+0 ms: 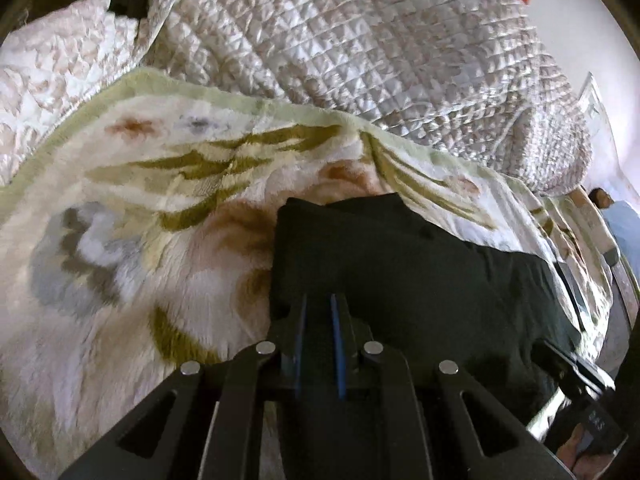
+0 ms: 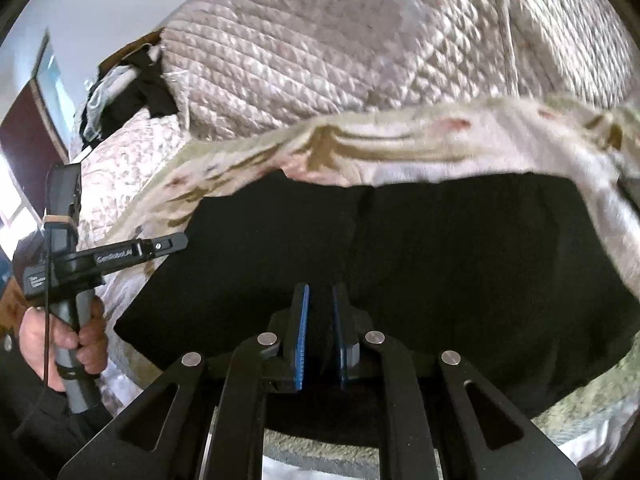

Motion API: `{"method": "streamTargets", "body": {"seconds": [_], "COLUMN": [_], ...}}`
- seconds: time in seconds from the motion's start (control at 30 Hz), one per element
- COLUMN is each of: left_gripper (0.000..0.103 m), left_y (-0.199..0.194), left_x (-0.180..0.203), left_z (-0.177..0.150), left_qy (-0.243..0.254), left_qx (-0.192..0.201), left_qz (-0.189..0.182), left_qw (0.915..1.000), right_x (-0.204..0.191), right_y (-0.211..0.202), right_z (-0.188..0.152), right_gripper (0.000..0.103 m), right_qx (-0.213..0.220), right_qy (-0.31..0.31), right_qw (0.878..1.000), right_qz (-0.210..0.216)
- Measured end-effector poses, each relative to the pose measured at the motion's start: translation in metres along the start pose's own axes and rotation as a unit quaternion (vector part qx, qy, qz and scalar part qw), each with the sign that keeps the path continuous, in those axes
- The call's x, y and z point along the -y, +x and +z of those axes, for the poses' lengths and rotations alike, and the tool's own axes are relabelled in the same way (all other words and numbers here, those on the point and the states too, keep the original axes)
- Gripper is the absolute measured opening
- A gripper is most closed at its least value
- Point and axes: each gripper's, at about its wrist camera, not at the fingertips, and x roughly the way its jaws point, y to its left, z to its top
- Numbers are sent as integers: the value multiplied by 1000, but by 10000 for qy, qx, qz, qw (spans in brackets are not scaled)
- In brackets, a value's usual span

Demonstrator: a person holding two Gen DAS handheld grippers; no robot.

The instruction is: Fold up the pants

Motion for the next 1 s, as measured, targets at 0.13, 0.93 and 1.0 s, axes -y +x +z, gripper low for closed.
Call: {"method": "streamTargets", "body": {"seconds": [0.13,0.93,1.0], "left_gripper": [14,18,23], "left_y": [-17,-27,-29], "left_x": [14,22,25], "left_z": [-14,-48,-48], "left_qy": [223,597,631], "left_qx": [104,4,23], "left_qz": [-162,196,227], "left_qw": [9996,9980,9977], "right_x": [-5,-9,-10], "right_y": [14,-3,-6], "right_z": [-15,-24,-23], "right_gripper": [18,22,22], "right_qx": [-477,-209,-182], "right_qy": [-189,-203,-241], "right_qw": [9985,9989,9987], "right_qz": [-213,-376,-411]}}
